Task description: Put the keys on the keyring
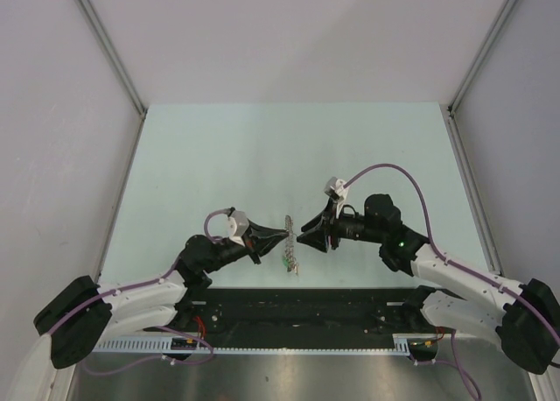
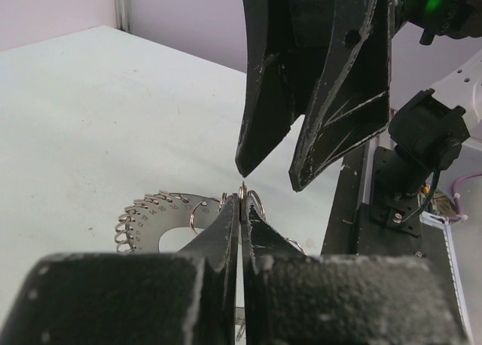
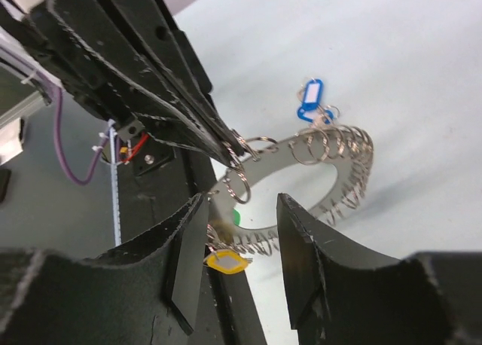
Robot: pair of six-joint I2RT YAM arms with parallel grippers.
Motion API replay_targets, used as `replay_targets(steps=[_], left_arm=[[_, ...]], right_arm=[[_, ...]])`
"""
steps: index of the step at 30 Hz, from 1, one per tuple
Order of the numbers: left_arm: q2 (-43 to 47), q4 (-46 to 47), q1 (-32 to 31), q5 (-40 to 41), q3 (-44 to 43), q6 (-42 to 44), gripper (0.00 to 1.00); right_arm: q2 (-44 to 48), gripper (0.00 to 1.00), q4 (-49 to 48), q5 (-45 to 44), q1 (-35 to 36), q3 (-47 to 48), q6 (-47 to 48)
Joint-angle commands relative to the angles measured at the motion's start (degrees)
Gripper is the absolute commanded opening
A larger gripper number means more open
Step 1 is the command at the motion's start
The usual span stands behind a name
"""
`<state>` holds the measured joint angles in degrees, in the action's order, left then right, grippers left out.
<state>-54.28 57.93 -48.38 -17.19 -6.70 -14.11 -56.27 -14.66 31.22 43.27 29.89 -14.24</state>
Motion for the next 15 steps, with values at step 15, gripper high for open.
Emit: replay_targets(steps=[15], left_arm=[[1.5,6.9,-0.2,-0.1,-0.4,-1.6,0.0]], right_arm=[[-5.0,0.33,-9.2,5.4,-0.2,0.0,-0.9]])
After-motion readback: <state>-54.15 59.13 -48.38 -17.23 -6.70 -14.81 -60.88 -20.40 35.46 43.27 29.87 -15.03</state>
